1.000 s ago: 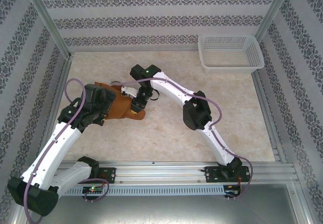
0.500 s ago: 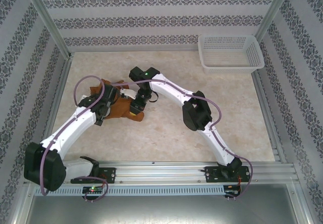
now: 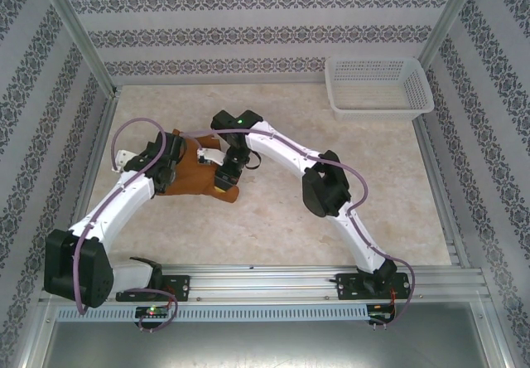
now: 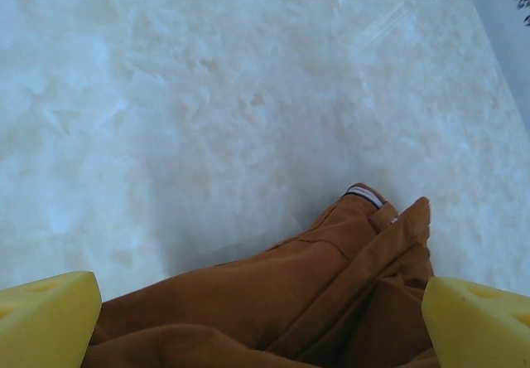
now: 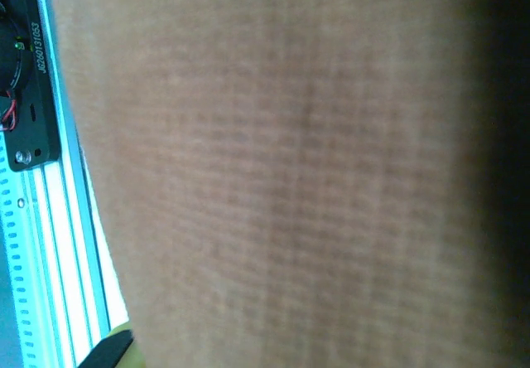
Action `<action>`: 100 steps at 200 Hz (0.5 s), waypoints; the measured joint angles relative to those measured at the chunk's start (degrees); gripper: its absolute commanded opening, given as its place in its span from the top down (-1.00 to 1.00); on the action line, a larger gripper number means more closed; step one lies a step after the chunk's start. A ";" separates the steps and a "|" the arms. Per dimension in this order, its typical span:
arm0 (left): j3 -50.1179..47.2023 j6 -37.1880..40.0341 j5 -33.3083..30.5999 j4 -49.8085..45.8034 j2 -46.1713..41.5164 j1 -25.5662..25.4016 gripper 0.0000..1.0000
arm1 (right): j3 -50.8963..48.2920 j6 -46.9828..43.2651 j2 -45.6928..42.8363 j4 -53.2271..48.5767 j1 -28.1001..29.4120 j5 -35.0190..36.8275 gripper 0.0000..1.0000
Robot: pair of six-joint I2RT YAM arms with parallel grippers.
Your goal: Roll up the long pants
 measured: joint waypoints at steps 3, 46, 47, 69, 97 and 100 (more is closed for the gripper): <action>-0.42 0.02 0.22 0.33 0.00 -0.02 -1.00 | 0.00 0.02 0.00 -0.02 0.17 0.13 1.00; -4.50 -0.72 7.91 4.24 -2.75 0.37 -1.00 | 0.07 0.02 0.00 -1.14 1.29 1.38 1.00; -4.59 -0.76 8.24 4.28 -2.93 0.39 -1.00 | 0.07 0.02 0.00 -1.18 1.29 1.42 1.00; -4.61 -1.40 13.18 4.39 -5.90 0.39 -1.00 | 0.52 0.00 0.00 -1.97 1.14 2.21 1.00; -3.37 -2.23 20.39 4.33 -8.33 0.37 -1.00 | 1.38 0.00 0.02 -2.67 1.11 3.02 1.00; -3.32 -2.34 21.27 4.33 -8.50 0.37 -1.00 | 1.42 0.00 0.02 -2.71 1.11 3.08 1.00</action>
